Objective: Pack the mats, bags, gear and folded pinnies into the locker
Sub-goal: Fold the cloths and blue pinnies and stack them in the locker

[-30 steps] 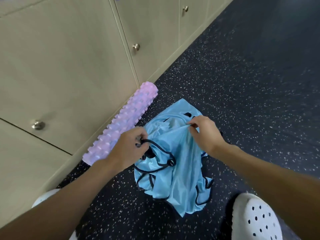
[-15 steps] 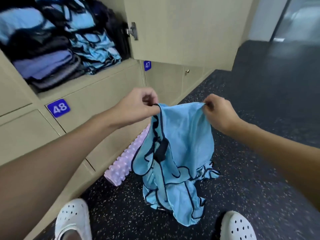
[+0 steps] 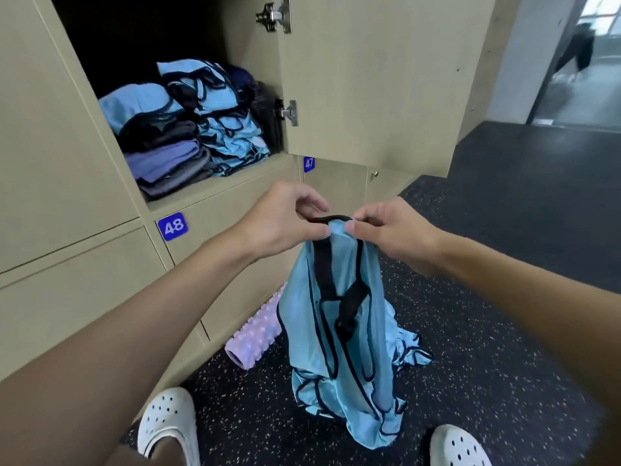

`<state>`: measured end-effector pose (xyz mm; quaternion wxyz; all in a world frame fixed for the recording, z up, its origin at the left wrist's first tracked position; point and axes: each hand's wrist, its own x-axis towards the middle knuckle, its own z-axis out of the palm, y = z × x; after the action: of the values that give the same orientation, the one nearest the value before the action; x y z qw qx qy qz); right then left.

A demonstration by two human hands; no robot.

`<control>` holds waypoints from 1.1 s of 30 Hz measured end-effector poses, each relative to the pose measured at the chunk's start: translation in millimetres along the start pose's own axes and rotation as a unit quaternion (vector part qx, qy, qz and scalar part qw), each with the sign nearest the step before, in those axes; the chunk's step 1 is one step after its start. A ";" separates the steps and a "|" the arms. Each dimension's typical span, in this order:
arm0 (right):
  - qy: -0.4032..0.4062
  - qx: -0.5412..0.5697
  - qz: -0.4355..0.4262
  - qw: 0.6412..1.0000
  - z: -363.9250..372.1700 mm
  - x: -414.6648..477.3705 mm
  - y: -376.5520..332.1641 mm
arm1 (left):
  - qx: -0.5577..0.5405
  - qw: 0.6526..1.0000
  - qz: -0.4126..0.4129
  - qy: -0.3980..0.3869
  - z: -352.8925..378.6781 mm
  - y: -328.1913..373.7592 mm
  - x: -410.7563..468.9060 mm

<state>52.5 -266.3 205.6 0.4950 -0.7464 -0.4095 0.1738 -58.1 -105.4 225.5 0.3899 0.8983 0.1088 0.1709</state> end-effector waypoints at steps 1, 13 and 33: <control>0.000 0.007 0.003 1.000 -0.3 0.5 -0.7 | 0.004 1.000 -0.008 -0.012 0.3 -2.9 -2.5; 0.062 0.029 -0.033 0.997 13.4 1.6 -8.7 | -0.076 0.987 -0.053 0.131 2.8 10.2 3.1; 0.143 0.157 0.080 0.974 16.0 14.9 -14.5 | -0.028 0.997 -0.048 -0.051 19.6 -13.6 -11.9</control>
<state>44.5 -242.5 213.4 0.6438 -0.7070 -0.2409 0.1663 -62.2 -113.1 200.3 0.4281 0.8881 0.1267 0.1091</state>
